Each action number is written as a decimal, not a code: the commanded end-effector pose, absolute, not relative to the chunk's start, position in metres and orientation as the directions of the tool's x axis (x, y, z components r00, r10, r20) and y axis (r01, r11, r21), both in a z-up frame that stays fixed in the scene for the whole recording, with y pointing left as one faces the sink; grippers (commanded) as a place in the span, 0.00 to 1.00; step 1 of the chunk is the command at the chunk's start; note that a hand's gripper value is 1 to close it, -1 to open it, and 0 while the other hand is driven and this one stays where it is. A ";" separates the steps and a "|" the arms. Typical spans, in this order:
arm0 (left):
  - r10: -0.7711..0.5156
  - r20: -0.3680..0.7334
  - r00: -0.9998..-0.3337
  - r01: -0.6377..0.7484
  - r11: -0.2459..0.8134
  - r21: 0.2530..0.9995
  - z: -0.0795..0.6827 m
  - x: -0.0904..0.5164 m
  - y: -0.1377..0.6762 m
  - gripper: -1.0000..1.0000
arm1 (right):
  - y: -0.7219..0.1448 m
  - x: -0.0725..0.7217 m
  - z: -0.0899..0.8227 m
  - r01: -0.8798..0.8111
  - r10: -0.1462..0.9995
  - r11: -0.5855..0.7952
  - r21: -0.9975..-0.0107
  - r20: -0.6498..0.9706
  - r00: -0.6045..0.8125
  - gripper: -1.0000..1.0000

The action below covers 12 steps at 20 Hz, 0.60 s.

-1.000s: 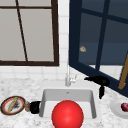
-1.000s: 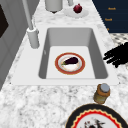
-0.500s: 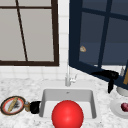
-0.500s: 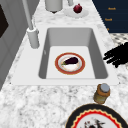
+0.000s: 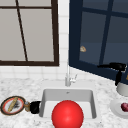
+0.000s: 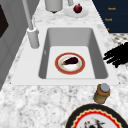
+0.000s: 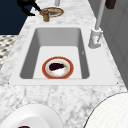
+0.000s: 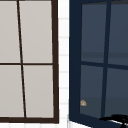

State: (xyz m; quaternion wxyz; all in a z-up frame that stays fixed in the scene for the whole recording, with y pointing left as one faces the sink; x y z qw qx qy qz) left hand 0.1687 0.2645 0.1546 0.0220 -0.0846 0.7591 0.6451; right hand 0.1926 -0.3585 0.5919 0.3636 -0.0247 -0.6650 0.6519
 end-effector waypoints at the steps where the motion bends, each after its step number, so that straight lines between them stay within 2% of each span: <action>1: -0.100 -0.143 -0.985 -0.157 0.153 0.976 0.155 0.169 0.265 0.50 | -0.382 0.221 0.595 -0.430 0.493 0.177 -0.886 0.457 -0.740 0.00; 12: -0.100 -0.143 -0.985 -0.157 0.153 0.976 0.155 0.169 0.265 0.50 | -0.423 0.283 0.568 -0.427 0.359 0.159 -0.890 0.455 -0.815 0.00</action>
